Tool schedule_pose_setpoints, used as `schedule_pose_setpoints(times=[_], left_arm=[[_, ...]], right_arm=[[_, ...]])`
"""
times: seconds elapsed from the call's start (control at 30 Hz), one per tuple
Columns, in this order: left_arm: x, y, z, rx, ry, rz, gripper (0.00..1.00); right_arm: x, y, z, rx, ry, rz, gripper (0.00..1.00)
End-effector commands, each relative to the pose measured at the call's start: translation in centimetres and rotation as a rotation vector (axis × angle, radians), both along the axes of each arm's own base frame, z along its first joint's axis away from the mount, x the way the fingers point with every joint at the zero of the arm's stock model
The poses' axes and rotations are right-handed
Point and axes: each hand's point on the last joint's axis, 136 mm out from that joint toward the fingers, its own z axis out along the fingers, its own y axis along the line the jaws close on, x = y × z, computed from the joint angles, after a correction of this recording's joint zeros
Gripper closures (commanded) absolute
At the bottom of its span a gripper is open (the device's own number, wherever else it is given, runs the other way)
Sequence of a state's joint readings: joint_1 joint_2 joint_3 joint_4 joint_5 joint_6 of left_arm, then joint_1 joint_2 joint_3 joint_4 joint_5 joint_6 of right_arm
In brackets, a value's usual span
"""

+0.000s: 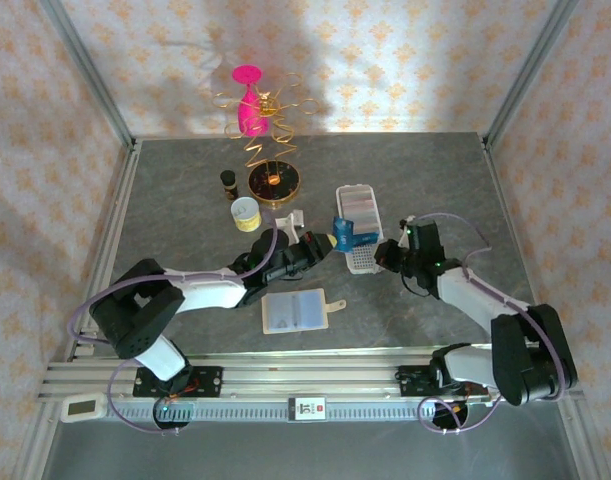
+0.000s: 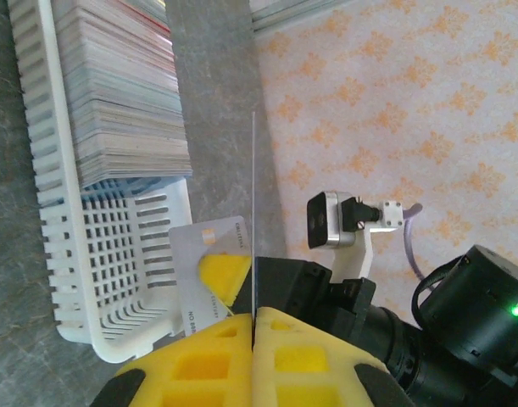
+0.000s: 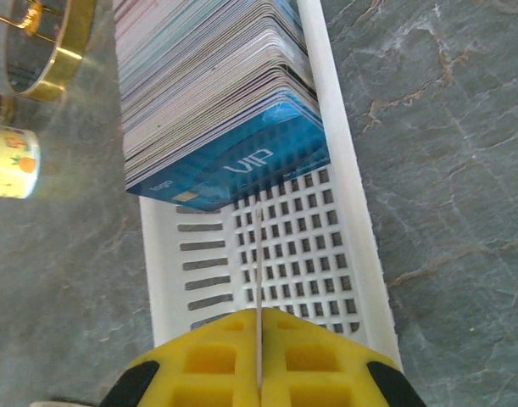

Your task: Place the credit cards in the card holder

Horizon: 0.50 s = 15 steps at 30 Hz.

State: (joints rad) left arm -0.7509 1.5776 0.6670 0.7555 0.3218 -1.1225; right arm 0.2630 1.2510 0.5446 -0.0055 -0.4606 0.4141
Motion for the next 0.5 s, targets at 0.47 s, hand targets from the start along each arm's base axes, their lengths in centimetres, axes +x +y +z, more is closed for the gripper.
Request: schedule_pose_setpoints(times=[0.47], left_arm=[[-2.8,1.5,-0.5,0.122,-0.059,-0.019,1.00]], right_arm=[[2.6,-2.1,-1.0,-0.338,-0.018,-0.006,0.84]])
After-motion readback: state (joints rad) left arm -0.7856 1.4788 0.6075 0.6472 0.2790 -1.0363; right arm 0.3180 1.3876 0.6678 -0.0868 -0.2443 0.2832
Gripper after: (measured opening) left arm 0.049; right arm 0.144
